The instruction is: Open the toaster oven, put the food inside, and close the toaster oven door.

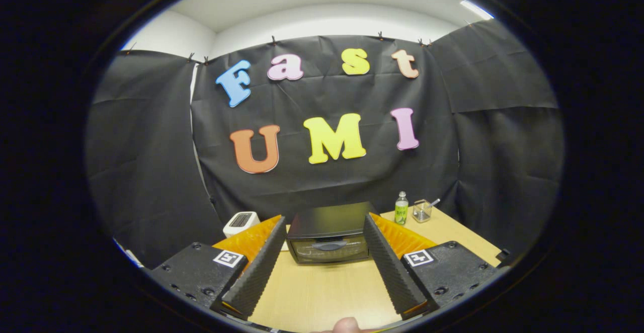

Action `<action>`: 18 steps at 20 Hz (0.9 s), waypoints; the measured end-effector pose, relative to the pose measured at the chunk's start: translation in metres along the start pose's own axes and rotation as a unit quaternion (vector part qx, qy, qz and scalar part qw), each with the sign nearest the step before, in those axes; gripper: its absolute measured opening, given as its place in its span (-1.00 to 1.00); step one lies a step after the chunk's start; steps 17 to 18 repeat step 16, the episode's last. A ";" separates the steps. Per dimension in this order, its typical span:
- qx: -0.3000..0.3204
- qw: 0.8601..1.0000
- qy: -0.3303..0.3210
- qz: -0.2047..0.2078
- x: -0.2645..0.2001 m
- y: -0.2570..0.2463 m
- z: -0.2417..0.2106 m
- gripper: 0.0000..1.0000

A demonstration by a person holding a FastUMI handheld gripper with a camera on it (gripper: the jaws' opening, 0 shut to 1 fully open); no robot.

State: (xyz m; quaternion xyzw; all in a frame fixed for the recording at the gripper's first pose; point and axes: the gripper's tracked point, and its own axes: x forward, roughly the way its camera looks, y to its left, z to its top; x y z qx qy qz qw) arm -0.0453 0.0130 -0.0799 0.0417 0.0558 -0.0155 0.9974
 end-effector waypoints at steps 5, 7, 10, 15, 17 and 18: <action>-0.009 1.000 -0.001 0.003 -0.001 0.001 -0.002 1.00; -0.007 1.000 0.002 0.004 -0.002 0.003 -0.003 1.00; -0.010 1.000 0.006 0.010 -0.003 0.009 -0.004 1.00; -0.013 1.000 0.004 0.016 -0.009 0.014 -0.002 1.00; -0.015 1.000 0.003 0.016 -0.010 0.015 -0.002 1.00; -0.015 1.000 0.003 0.016 -0.010 0.015 -0.002 1.00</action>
